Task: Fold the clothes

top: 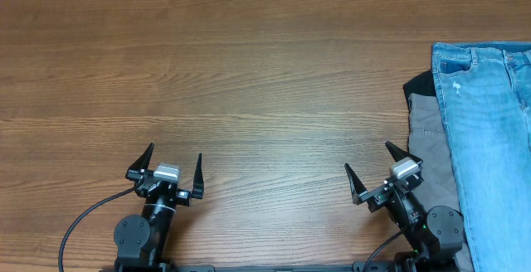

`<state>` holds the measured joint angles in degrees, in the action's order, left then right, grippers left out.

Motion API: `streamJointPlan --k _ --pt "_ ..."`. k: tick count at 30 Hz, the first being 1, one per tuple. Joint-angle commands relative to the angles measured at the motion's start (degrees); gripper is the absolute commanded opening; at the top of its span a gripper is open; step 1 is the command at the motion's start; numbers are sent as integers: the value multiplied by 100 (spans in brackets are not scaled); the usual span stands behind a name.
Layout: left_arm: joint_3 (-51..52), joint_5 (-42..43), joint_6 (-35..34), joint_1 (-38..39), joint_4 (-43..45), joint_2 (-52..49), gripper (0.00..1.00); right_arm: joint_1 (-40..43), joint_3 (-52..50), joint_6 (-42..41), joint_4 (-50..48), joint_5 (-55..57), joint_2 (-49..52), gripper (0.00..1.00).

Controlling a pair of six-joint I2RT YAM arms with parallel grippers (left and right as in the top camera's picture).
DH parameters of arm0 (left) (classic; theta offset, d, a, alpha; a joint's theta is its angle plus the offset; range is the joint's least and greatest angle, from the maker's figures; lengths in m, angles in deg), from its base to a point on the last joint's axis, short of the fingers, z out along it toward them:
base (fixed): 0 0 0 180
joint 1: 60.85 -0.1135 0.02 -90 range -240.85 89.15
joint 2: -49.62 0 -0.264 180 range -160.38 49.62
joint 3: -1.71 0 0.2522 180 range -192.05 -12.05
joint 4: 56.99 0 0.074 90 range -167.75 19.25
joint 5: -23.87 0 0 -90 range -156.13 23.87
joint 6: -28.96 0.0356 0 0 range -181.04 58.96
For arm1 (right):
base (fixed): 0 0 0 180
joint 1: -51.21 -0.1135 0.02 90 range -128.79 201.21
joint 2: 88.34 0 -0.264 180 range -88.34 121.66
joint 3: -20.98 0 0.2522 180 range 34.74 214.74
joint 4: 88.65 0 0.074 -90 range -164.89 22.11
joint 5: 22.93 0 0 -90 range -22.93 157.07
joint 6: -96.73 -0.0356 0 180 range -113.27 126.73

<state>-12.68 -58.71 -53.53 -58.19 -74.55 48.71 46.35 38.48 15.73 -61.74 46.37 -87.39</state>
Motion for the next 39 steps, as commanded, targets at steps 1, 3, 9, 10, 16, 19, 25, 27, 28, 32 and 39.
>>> streamJointPlan --k 1,3,9,10,16,19,25,27,28,32,39 --pt "35 -39 66 42 4 22 100 22 85 -46 116 52 -24 100" --pt "35 -39 66 42 4 22 100 22 85 -46 116 52 -24 100" --pt "35 -39 66 42 4 22 100 22 85 -46 116 52 -24 100" --pt "35 -39 66 42 4 22 100 22 85 -46 116 52 -24 100" --pt "35 -39 66 42 4 22 100 22 85 -48 116 52 -24 100" --pt "35 -39 66 42 4 22 100 22 85 -48 116 52 -24 100" --pt "35 -39 66 42 4 22 100 22 85 -46 116 52 -24 100" --pt "35 -39 66 42 4 22 100 22 85 -48 116 52 -24 100" --pt "35 -39 66 42 4 22 100 22 85 -46 116 52 -24 100" --pt "35 -39 66 42 4 22 100 22 85 -46 116 52 -24 100" --pt "35 -39 66 42 4 22 100 22 85 -46 116 52 -24 100"
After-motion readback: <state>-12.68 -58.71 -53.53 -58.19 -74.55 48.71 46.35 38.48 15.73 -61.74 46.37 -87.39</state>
